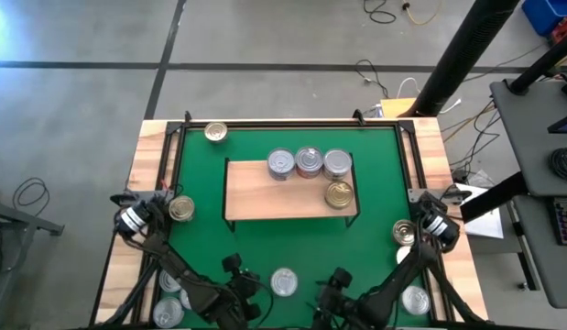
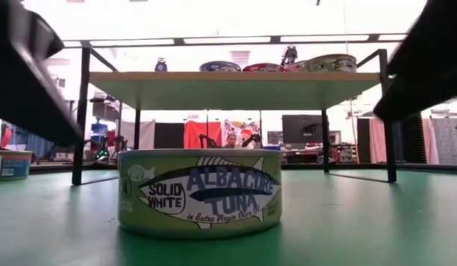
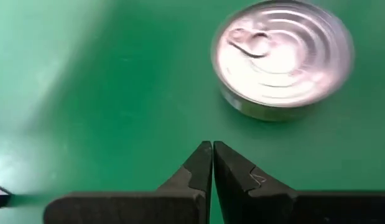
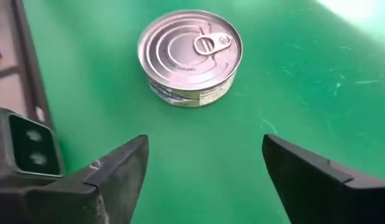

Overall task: Stack canned seafood by type on shelf
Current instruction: Stack the green tuna can on top of the green tuna can on the shelf

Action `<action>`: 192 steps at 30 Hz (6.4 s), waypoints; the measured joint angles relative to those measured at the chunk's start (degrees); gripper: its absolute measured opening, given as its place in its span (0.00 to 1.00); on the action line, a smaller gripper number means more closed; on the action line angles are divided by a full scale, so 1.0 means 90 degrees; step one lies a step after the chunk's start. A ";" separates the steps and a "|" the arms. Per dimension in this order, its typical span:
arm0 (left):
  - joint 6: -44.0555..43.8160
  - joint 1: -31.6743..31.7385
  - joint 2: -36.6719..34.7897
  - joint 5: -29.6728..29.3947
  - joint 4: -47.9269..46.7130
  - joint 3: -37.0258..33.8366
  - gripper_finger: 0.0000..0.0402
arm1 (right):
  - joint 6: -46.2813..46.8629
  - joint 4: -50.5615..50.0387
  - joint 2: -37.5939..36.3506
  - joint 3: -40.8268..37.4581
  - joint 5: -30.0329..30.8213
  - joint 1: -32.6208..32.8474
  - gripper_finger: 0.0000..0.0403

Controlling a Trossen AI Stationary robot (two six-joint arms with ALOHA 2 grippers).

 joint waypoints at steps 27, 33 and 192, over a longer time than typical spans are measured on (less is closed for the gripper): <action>0.0429 0.0339 0.0052 0.0161 0.2302 -0.0827 0.00 | -0.3467 0.1592 0.0415 0.0031 -0.0782 -0.1290 0.99; 0.0943 0.0569 0.0191 0.0420 0.2611 -0.0845 0.00 | -0.3596 0.1593 0.0412 0.0022 -0.1064 -0.1547 0.99; 0.5342 0.1862 -0.3296 0.1726 0.1142 0.0202 0.00 | -0.0958 -0.3809 -0.4386 -0.0587 -0.0248 -0.1629 0.90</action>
